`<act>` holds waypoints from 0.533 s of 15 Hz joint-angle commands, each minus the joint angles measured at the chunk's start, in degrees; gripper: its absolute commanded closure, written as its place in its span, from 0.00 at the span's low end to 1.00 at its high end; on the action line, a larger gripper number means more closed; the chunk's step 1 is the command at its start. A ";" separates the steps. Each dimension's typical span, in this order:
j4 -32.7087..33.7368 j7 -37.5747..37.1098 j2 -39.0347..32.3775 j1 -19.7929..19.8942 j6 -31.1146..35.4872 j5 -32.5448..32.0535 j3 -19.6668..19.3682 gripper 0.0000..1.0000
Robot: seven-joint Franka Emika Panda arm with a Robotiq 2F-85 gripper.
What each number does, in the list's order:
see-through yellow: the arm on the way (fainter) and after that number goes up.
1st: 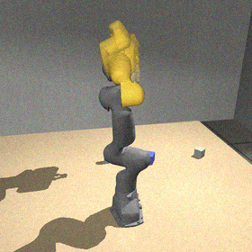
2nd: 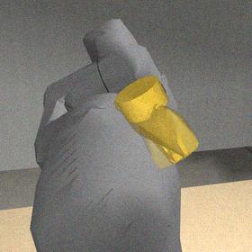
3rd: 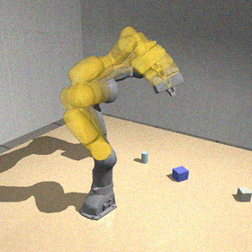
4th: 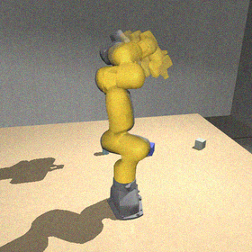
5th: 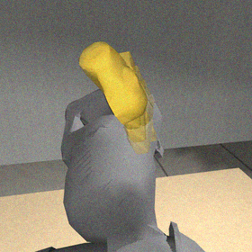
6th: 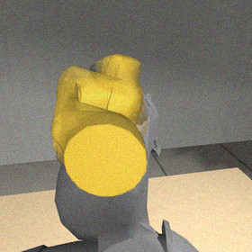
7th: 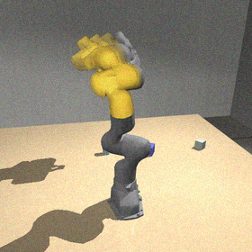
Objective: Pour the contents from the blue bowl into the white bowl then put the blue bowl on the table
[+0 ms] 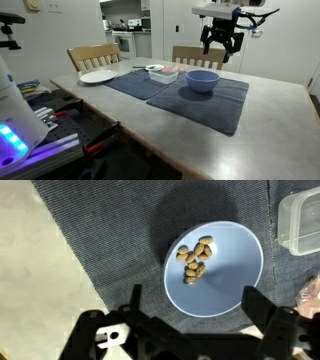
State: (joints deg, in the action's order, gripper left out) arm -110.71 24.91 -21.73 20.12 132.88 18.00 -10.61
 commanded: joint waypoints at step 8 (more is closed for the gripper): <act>5.28 -2.00 -9.14 1.23 1.64 -2.39 1.79 0.00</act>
State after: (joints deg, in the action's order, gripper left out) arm -107.25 24.11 -28.48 20.26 133.71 17.37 -10.27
